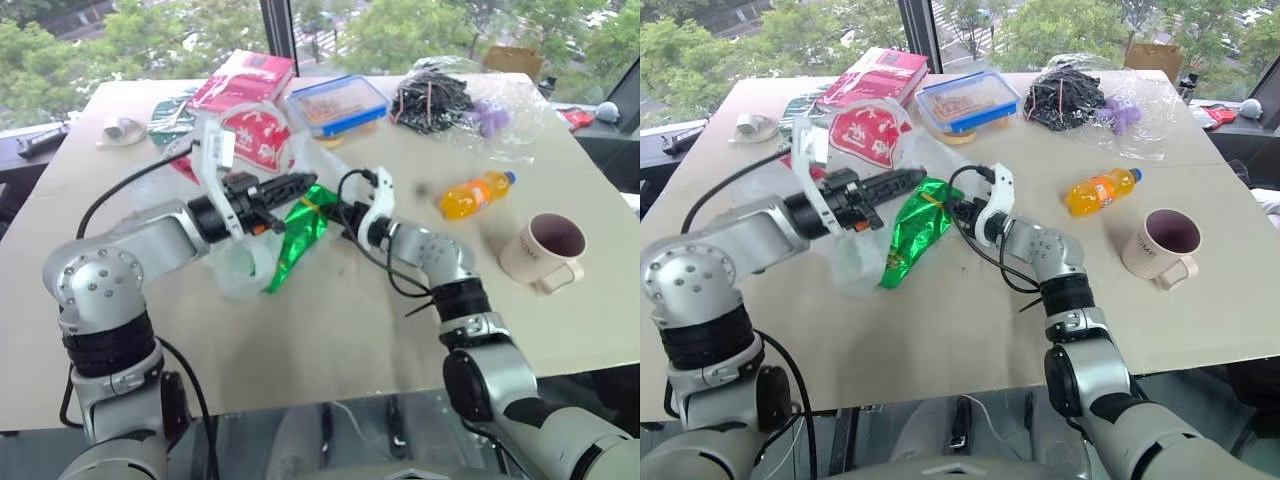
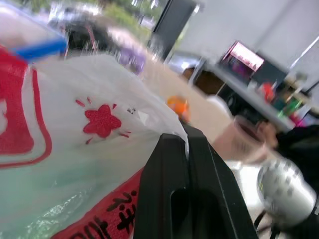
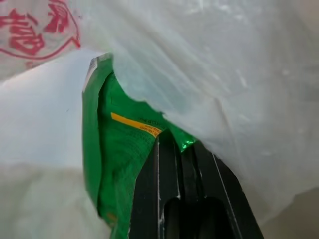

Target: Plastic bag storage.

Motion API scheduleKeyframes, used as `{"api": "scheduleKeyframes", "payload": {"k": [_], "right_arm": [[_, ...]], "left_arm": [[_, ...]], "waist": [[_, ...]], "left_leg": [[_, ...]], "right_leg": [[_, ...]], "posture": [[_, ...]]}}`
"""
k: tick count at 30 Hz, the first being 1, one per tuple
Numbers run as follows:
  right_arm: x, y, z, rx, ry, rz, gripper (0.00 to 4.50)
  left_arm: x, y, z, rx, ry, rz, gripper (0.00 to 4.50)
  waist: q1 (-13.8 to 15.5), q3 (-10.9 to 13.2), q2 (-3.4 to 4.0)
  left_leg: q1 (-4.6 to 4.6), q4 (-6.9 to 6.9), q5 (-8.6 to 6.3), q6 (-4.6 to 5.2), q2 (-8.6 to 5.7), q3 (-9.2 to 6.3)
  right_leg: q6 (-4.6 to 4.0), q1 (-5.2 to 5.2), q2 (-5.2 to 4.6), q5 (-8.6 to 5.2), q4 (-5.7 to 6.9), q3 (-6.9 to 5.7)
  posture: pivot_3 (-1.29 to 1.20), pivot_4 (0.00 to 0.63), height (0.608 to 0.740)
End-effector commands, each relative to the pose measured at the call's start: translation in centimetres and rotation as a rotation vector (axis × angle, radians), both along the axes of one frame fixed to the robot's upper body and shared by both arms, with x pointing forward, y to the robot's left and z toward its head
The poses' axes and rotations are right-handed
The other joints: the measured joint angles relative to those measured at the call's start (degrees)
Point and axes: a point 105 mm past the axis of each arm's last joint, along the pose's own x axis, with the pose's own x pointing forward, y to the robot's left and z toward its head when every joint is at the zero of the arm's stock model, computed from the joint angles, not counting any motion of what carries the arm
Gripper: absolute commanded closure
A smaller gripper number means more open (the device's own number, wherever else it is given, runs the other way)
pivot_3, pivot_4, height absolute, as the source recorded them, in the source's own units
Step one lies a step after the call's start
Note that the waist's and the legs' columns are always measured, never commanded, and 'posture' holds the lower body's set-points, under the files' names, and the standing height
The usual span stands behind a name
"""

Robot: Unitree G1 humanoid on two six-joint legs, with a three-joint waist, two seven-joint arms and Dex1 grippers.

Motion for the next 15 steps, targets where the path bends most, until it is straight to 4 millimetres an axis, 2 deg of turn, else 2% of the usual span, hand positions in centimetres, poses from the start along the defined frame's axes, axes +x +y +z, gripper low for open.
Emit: {"api": "scheduleKeyframes", "payload": {"k": [1, 3, 4, 7, 9, 12, 15], "right_arm": [[-5.6, 7.4, 2.4, -0.027, -0.170, 0.332, 4.48], [-5.7, 7.5, 2.3, -0.042, -0.204, 0.337, 4.48], [-5.3, 7.5, 2.8, -0.018, -0.214, 0.319, 4.48], [-1.9, 7.4, 5.0, 0.024, -0.254, 0.127, 4.48], [-1.0, 7.6, 5.4, 0.033, -0.260, 0.077, 4.48], [-0.2, 7.7, 6.0, 0.047, -0.276, 0.047, 4.48], [1.4, 5.8, 7.1, 0.079, -0.304, -0.022, 4.48]], "left_arm": [[0.3, 0.5, 0.8, 0.002, -0.038, 0.036, 4.50], [0.1, 0.6, 0.1, 0.040, -0.033, 0.034, 4.50], [-0.1, 0.6, -0.2, 0.053, -0.025, 0.025, 4.50], [-1.5, 0.1, -0.7, 0.015, 0.015, -0.073, 4.50], [-1.9, -0.1, -0.7, -0.006, 0.023, -0.097, 4.50], [-1.8, -0.1, 0.2, -0.068, -0.001, -0.097, 4.50], [-0.9, -0.6, 1.6, -0.162, 0.000, -0.102, 4.50]], "waist": [[0.01, 0.00, 0.00], [0.15, 0.00, 0.00], [0.21, 0.00, 0.00], [0.56, 0.00, 0.00], [0.60, 0.01, -0.01], [0.31, 0.02, 0.00], [0.40, 0.02, 0.01]], "left_leg": [[0.00, 0.00, -0.01, 0.02, 0.01, -0.03], [0.01, -0.02, -0.05, 0.08, 0.01, -0.02], [0.00, -0.01, -0.04, 0.08, -0.01, -0.03], [-0.03, 0.04, 0.00, 0.01, -0.08, -0.04], [-0.08, 0.08, 0.02, -0.03, -0.12, -0.08], [-0.07, 0.05, 0.03, -0.06, -0.08, -0.12], [-0.07, -0.08, 0.03, -0.08, -0.04, -0.13]], "right_leg": [[0.00, 0.00, 0.01, 0.00, 0.00, -0.02], [-0.01, 0.00, 0.02, 0.00, 0.01, -0.02], [0.00, 0.00, 0.00, 0.00, 0.00, -0.03], [0.01, 0.03, -0.12, 0.00, -0.02, -0.05], [0.02, 0.02, -0.16, 0.01, -0.02, -0.07], [0.00, 0.00, -0.13, 0.00, -0.02, -0.10], [-0.02, -0.01, -0.12, -0.01, -0.08, -0.13]], "posture": [[0.00, 0.150, 0.740], [0.00, 0.150, 0.740], [0.00, 0.150, 0.740], [0.00, 0.150, 0.740], [0.00, 0.150, 0.740], [0.00, 0.150, 0.740], [0.00, 0.150, 0.740]]}}
